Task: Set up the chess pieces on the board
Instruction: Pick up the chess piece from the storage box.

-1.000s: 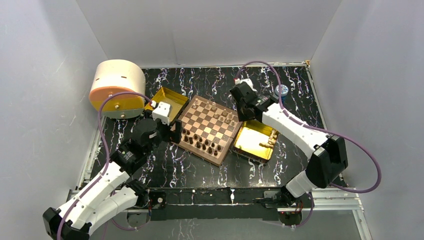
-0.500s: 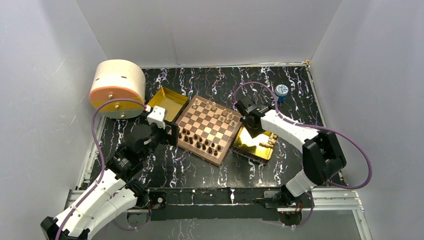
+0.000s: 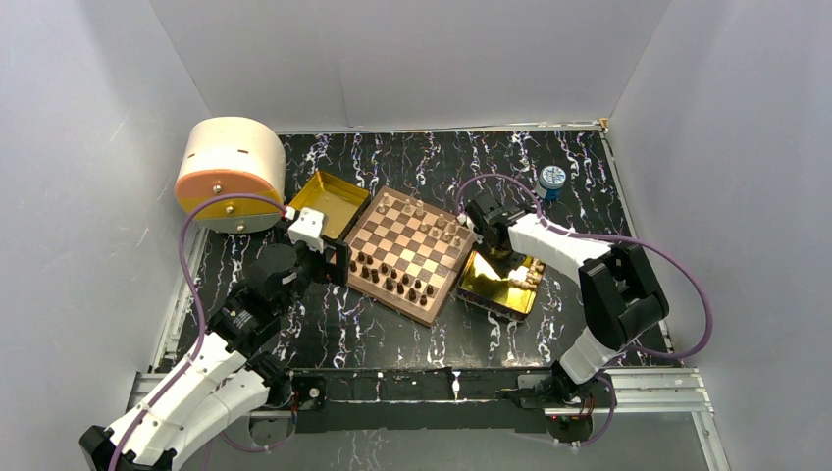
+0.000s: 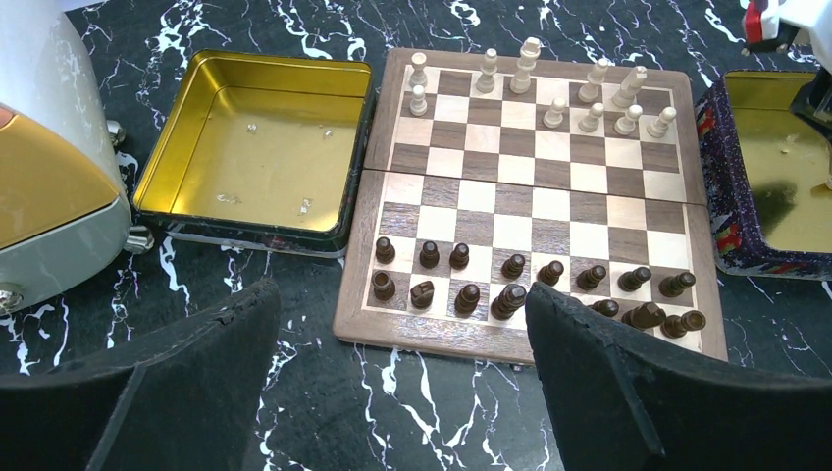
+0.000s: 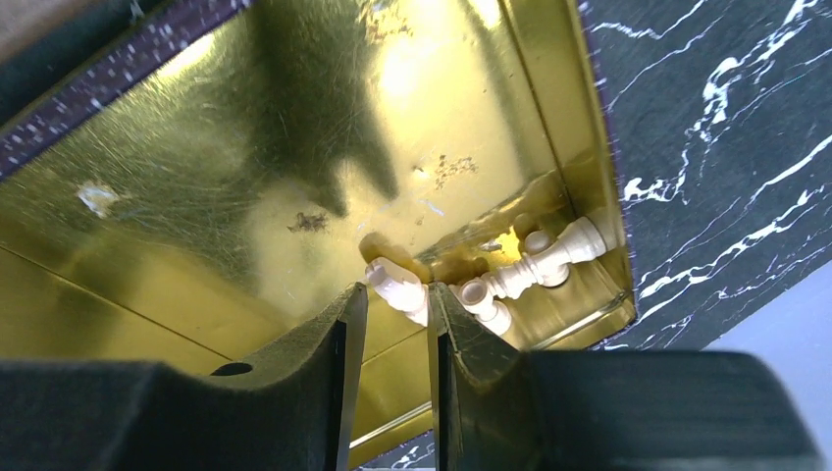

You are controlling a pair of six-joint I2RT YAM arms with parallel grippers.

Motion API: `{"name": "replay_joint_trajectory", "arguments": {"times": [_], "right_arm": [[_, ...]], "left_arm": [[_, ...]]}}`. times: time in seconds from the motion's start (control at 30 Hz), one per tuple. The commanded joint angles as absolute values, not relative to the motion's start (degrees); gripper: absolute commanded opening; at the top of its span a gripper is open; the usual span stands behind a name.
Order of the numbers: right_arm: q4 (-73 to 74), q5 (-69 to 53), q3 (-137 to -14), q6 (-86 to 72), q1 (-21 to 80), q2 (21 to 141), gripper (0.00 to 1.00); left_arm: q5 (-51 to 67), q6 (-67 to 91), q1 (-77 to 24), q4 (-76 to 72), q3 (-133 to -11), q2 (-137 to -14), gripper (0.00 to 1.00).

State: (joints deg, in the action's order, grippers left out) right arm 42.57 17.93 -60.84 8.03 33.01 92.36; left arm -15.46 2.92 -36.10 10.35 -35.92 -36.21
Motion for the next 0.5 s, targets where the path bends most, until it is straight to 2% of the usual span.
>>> {"name": "replay_joint_trajectory", "arguments": {"times": [0.0, 0.47], "right_arm": [[41.8, 19.0, -59.8, 10.5, 33.0, 92.8, 0.37], [40.9, 19.3, -59.2, 11.3, 33.0, 94.6, 0.38]], "left_arm": [[-16.4, 2.4, -35.9, 9.3, -35.6, -35.9, 0.92], [-16.0, 2.3, -35.9, 9.3, -35.8, -36.4, 0.91]]}}
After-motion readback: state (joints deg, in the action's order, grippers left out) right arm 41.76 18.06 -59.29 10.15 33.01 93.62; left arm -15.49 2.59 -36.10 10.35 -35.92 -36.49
